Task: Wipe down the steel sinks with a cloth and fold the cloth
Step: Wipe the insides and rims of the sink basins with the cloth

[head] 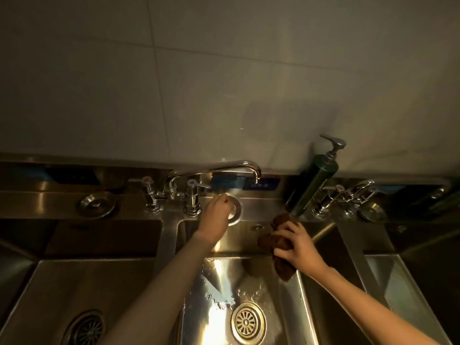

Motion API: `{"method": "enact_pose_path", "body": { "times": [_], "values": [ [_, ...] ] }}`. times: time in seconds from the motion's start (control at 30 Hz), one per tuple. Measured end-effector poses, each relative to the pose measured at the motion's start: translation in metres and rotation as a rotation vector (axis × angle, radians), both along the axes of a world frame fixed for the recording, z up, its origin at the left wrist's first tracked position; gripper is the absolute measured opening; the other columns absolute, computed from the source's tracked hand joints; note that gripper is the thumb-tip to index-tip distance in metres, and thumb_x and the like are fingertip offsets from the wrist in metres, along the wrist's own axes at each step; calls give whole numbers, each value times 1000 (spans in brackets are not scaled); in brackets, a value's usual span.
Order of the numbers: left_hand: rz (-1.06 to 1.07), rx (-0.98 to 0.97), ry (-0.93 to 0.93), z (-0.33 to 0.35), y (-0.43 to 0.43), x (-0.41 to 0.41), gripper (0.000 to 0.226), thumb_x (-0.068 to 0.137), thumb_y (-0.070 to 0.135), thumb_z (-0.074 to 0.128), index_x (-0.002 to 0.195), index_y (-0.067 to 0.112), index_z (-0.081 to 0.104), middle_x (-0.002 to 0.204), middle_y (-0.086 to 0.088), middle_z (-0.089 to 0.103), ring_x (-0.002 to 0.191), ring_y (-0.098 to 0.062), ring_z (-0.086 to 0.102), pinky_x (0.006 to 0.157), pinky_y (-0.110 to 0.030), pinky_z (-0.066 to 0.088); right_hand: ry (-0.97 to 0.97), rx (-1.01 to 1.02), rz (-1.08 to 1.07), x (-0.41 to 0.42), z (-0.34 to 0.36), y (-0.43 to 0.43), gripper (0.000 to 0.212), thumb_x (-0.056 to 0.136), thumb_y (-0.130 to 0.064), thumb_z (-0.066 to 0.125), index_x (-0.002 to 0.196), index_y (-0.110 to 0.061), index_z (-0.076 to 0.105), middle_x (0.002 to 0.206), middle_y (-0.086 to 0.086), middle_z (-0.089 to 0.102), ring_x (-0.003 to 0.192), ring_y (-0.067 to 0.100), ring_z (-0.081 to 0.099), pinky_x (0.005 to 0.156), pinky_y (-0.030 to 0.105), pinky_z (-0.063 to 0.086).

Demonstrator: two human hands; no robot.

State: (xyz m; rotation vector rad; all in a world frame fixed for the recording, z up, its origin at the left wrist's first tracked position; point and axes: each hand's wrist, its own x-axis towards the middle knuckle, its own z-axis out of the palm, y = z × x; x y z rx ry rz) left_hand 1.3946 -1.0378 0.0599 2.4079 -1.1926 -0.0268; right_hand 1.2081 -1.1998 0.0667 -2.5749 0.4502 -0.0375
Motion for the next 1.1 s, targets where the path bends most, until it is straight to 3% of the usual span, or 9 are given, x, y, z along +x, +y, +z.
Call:
{"method": "enact_pose_path", "body": {
  "times": [0.13, 0.37, 0.7, 0.93, 1.1],
  "values": [
    [52, 42, 61, -1, -15, 15, 41, 90, 9, 59, 130, 9, 54, 136, -9, 47, 126, -21, 42, 101, -28, 38, -17, -50, 61, -3, 7, 1, 49, 68, -54, 53, 100, -22, 70, 106, -3, 56, 95, 18, 46, 83, 26, 33],
    [84, 105, 44, -7, -19, 21, 33, 89, 3, 59, 121, 10, 62, 133, -10, 51, 121, -25, 48, 98, -29, 40, 51, -100, 122, -13, 14, 12, 56, 69, -54, 48, 111, -21, 67, 113, -1, 54, 103, 17, 39, 85, 19, 26],
    [85, 102, 46, -11, -9, 23, 33, 88, 3, 59, 121, 9, 62, 126, -10, 56, 113, -26, 55, 93, -29, 45, 44, -116, 153, -10, 21, 22, 50, 71, -52, 51, 108, -22, 67, 109, -1, 54, 99, 21, 42, 87, 29, 38],
    [87, 157, 17, -17, -7, 26, 33, 89, 6, 59, 122, 8, 61, 121, -10, 59, 110, -24, 58, 93, -32, 49, 74, -130, 146, 3, 29, 25, 63, 69, -60, 41, 113, -22, 65, 115, 0, 51, 105, 20, 36, 90, 28, 34],
    [38, 168, 0, -11, -2, 21, 41, 89, 5, 57, 130, 11, 54, 132, -11, 49, 119, -27, 50, 99, -35, 45, 92, -150, 159, 1, 37, 29, 65, 67, -60, 39, 113, -21, 65, 115, 1, 52, 105, 20, 36, 88, 26, 31]
  ]
}}
